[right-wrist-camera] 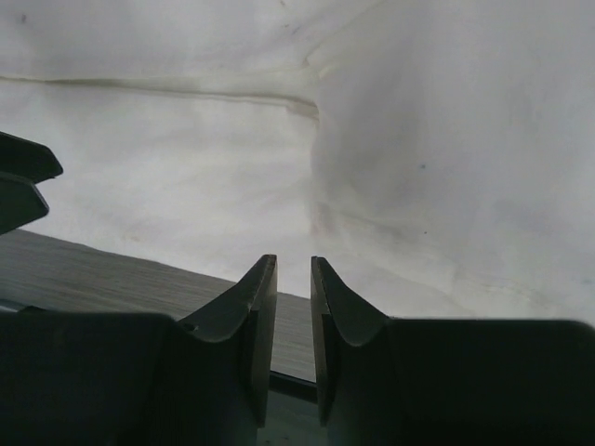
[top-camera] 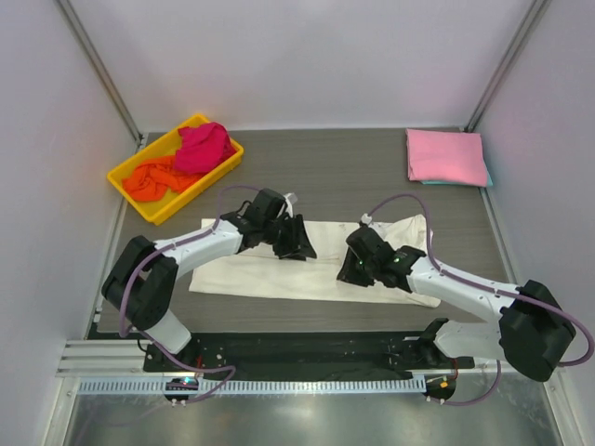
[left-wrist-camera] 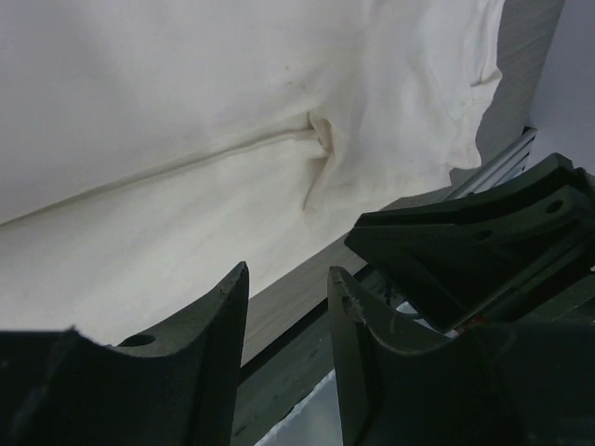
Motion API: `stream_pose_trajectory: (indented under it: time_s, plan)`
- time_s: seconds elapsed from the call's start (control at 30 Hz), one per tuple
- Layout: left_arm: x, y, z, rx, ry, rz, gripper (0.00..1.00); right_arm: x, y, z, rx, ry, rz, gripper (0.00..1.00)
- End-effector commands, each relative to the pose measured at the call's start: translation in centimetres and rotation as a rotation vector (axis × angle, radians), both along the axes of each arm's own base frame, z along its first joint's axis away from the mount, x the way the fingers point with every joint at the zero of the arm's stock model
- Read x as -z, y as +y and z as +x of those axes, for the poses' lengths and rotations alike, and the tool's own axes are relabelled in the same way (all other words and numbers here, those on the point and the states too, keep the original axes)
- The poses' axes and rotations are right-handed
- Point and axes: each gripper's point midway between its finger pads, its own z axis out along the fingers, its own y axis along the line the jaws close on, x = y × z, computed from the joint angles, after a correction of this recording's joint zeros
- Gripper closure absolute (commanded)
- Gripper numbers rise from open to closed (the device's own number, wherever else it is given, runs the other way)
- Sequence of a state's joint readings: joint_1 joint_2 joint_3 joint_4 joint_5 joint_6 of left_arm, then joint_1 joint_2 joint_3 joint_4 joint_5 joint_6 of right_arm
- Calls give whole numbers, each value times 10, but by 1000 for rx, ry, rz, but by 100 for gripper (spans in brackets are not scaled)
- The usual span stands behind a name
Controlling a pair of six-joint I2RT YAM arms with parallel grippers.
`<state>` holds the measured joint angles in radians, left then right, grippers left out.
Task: Fold and stack the t-shirts
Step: Fold the tshirt
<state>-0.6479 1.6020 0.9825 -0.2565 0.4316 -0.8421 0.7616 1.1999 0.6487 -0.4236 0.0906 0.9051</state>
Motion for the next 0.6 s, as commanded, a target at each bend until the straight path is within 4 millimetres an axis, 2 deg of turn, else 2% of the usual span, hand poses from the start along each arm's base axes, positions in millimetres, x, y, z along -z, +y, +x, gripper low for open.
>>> stream_pose_trajectory:
  time_s: [0.0, 0.1, 0.13, 0.17, 0.2, 0.3, 0.33, 0.37, 0.4, 0.43, 0.5, 0.53, 0.57]
  plan:
    - [-12, -22, -2, 23, -36, -82, 59, -30, 17, 7, 54, -42, 100, 71]
    - [-15, -34, -9, 33, -57, -98, 58, -43, 2, 8, 149, -60, 90, 69]
    - [-16, -37, -11, 40, -65, -99, 58, -43, -11, 13, 201, -83, 40, 68]
    - [-15, -43, -15, 50, -77, -93, 58, -39, -28, 6, 232, -61, -30, 68]
    - [-14, -45, -16, 53, -82, -86, 57, -41, -37, 7, 264, -63, -61, 68]
    - [-3, -54, -18, 64, -93, -73, 57, -33, -85, 5, 366, -46, -225, 68]
    - [6, -58, -17, 69, -81, -62, 57, -30, -99, 4, 387, -33, -259, 68]
    - [8, -62, -18, 80, -85, -69, 57, -28, -108, 3, 397, -15, -268, 68]
    - [11, -65, -19, 91, -84, -66, 57, -25, -135, 10, 490, 8, -279, 68]
    - [14, -68, -20, 101, -84, -63, 57, -25, -147, 12, 476, 8, -308, 69]
    - [23, -75, -23, 123, -78, -47, 58, -33, -158, 30, 487, -31, -272, 69]
    - [25, -78, -23, 129, -81, -44, 58, -37, -172, 39, 495, -46, -284, 69]
    - [32, -81, -25, 137, -73, -31, 58, -40, -175, 49, 489, -61, -286, 69]
